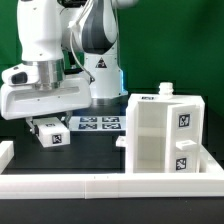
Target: Assemble cabinet
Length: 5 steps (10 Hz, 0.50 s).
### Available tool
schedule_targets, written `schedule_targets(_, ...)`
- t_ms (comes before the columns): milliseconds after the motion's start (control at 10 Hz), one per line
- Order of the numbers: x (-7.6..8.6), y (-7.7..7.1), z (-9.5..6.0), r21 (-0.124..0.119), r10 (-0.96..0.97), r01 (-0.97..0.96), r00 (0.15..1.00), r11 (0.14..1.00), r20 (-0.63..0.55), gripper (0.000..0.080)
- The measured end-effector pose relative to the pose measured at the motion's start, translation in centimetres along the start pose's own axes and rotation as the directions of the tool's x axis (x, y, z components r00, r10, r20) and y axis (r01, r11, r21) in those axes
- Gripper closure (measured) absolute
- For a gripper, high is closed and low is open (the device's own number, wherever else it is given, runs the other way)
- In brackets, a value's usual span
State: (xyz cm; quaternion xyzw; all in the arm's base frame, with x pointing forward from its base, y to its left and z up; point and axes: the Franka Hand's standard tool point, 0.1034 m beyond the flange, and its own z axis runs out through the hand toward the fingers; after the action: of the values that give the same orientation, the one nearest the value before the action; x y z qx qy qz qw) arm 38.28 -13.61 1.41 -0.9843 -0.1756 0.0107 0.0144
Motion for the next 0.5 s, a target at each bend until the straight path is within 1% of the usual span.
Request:
schedule_targets(100, 1.5, -0.6, -2.0, -0.01, -0.007, 0.007, 1.0, 1.0, -0.025, 0.0241)
schedule_targets(200, 2.3, -1.5, -3.5, -0.02, -0.004, 0.004, 0.999, 1.0, -0.045, 0.0241)
schedule_targets(300, 3.3, -2.9, -4.9, -0.015, 0.016, -0.016, 0.998, 1.0, -0.055, 0.0239)
schedule_targets(500, 6.2, -5.5, -8.1, -0.004, 0.05, -0.05, 0.996, 0.999, -0.077, 0.0239)
